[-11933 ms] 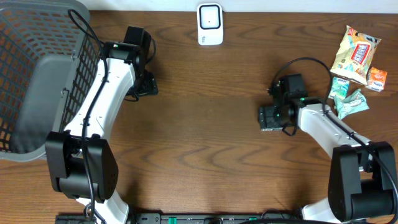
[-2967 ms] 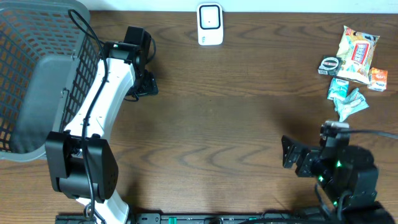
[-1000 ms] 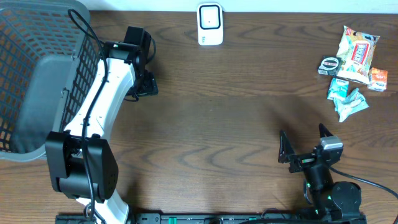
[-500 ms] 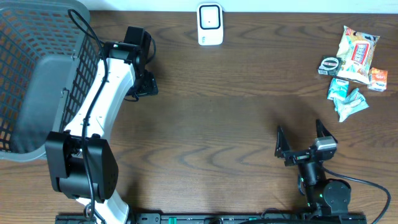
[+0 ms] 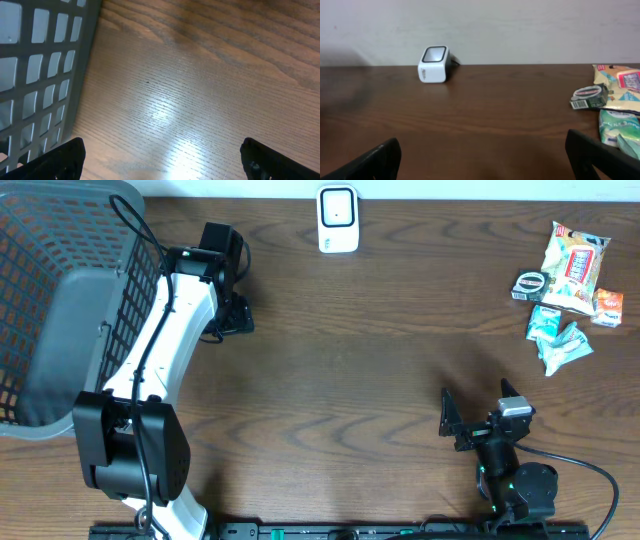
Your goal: Scan the item barcode
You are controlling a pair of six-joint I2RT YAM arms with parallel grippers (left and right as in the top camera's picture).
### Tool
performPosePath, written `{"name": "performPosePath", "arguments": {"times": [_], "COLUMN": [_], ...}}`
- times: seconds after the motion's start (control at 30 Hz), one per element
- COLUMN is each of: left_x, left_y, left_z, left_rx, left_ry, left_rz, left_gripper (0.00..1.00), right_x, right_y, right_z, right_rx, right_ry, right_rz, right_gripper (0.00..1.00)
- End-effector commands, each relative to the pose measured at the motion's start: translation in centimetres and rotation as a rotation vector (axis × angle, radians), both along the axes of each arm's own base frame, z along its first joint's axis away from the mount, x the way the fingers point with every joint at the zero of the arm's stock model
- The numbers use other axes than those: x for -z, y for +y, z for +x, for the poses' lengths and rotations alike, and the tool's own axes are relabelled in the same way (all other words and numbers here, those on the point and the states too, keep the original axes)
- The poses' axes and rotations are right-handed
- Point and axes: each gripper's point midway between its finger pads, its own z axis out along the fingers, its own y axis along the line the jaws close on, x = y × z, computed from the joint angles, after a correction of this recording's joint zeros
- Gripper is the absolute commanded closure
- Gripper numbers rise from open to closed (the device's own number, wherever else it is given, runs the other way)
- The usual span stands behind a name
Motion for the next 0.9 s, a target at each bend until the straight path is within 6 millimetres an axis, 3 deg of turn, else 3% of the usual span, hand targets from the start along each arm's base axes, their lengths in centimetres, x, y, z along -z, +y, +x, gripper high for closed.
{"name": "performPosePath", "arguments": {"times": [0.0, 0.87], "left_x": [-0.3, -0.3], "left_y": [0.4, 0.4], "left_z": [-0.16, -0.16], "left_rx": [-0.015, -0.015], "left_ry": [-0.005, -0.005], "left_rz": [0.011, 0.011], "left_gripper": [0.02, 0.02], "right_x": [0.09, 0.1], "right_y": [-0.43, -0.5], "right_z": [0.03, 0.04], "right_rx": [0.02, 0.019], "right_ry": [-0.001, -0.012], "right_rz": [-0.016, -0.09], "right_gripper": [0.01, 0.01]}}
